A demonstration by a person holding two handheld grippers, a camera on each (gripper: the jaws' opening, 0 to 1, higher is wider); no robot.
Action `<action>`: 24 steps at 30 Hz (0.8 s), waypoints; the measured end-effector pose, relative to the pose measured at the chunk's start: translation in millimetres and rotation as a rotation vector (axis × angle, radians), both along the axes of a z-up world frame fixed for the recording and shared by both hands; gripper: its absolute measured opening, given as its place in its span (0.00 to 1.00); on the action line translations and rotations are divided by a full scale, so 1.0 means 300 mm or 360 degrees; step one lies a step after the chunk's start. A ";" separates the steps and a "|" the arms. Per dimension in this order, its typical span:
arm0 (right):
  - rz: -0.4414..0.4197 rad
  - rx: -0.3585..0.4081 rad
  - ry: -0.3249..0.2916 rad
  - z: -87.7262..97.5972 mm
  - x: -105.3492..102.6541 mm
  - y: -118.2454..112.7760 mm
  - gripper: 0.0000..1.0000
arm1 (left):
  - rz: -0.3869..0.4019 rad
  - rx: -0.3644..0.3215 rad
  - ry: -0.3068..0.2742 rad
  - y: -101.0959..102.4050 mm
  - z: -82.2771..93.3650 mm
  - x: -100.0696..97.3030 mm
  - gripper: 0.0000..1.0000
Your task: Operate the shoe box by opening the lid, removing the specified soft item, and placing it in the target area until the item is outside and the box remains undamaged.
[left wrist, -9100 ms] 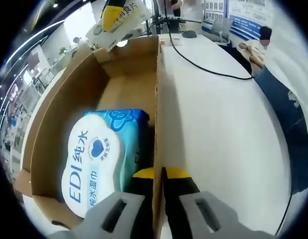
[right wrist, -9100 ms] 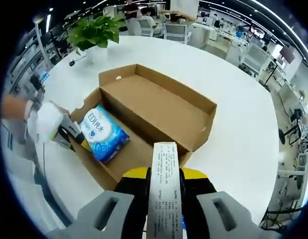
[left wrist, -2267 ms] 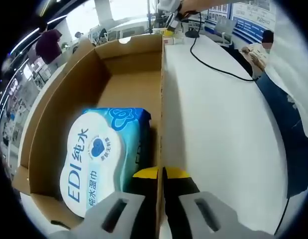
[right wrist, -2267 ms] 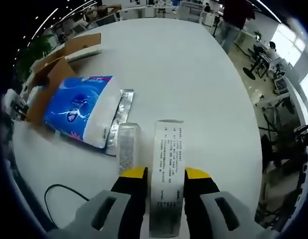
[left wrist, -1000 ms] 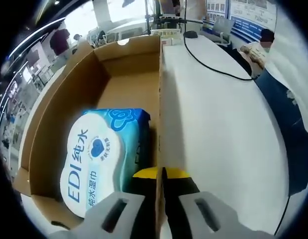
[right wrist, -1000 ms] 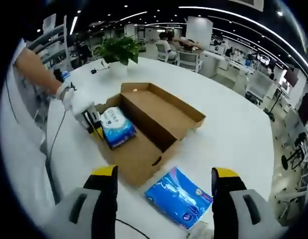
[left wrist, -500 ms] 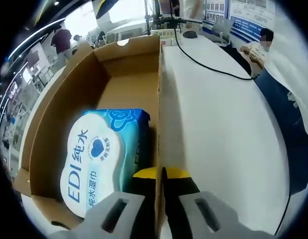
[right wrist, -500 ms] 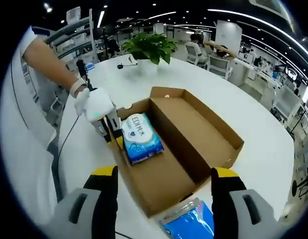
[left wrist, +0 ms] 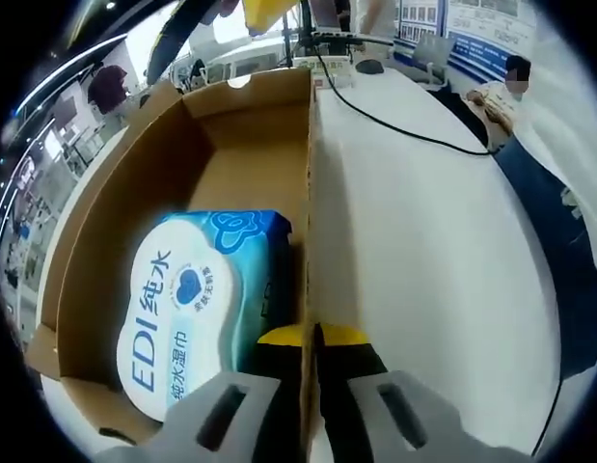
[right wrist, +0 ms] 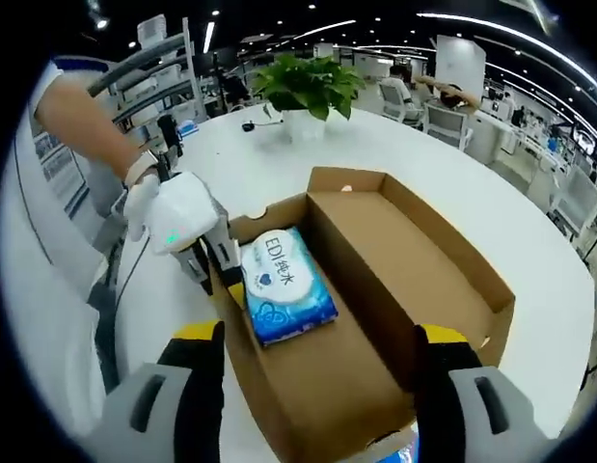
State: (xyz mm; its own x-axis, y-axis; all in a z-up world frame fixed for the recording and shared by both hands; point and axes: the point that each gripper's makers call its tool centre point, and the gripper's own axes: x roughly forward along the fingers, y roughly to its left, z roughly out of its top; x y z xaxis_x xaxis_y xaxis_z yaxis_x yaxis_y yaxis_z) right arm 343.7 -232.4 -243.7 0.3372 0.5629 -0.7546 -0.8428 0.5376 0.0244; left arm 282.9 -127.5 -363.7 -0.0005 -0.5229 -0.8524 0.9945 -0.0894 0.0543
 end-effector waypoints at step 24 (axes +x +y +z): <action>0.0277 -0.0103 0.0011 -0.190 0.021 0.157 0.86 | -0.0006 -0.0005 -0.0006 0.007 -0.006 0.002 0.01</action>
State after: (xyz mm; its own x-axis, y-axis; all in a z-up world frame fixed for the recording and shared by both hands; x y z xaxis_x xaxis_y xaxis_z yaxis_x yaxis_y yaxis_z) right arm 350.0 -185.3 -300.9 0.2336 0.5623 -0.7932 -0.9232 0.3844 0.0007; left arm 283.5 -125.3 -365.4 0.0009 -0.5254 -0.8509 0.9939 -0.0930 0.0585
